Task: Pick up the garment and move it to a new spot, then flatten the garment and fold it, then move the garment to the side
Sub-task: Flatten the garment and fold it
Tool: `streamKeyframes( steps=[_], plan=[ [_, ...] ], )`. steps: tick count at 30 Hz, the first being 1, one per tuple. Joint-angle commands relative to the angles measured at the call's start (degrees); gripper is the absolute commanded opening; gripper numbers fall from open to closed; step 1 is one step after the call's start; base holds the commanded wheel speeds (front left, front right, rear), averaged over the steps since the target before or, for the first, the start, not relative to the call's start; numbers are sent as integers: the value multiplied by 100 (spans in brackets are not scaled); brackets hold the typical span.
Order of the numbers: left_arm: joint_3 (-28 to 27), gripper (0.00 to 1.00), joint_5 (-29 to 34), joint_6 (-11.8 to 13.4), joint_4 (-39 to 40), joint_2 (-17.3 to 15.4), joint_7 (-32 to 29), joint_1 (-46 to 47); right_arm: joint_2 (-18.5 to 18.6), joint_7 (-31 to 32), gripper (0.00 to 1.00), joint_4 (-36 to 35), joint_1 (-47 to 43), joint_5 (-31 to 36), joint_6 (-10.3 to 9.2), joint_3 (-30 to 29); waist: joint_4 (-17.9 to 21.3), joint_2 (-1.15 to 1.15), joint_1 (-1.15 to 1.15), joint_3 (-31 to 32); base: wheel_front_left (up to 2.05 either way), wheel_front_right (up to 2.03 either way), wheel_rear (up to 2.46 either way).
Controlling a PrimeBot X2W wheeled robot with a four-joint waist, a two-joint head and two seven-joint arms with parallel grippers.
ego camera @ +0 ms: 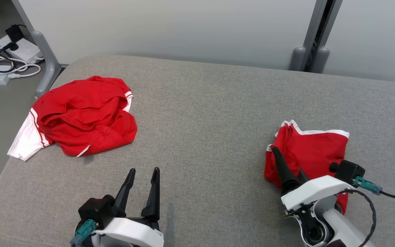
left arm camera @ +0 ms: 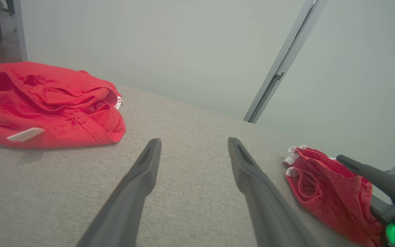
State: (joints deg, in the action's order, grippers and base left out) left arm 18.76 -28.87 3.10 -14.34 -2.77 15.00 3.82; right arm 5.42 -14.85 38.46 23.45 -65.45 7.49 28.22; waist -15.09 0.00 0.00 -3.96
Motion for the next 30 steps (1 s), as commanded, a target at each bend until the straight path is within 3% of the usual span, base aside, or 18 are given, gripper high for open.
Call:
streamKeyframes(
  steps=[1,12,17,26,30],
  plan=[
    [-8,100,-28,19,-7,-24,26,-21,44,-36,100,-25,56,75,0,73,5,0,0,-7,0,0,0],
    [16,100,-40,34,-13,-24,26,48,-52,435,100,655,201,85,-1,789,3,0,0,-79,0,0,0],
    [-59,100,0,33,-18,-24,27,-7,-49,372,100,496,289,-36,0,946,172,0,0,-65,0,0,0],
    [-172,100,-22,-8,135,-23,26,-41,511,94,100,-535,173,-26,-1,847,683,0,0,42,0,0,0],
    [-226,100,-29,-18,261,-24,26,-93,882,-10,100,-838,106,480,0,646,929,0,0,99,0,0,0]
  ],
)
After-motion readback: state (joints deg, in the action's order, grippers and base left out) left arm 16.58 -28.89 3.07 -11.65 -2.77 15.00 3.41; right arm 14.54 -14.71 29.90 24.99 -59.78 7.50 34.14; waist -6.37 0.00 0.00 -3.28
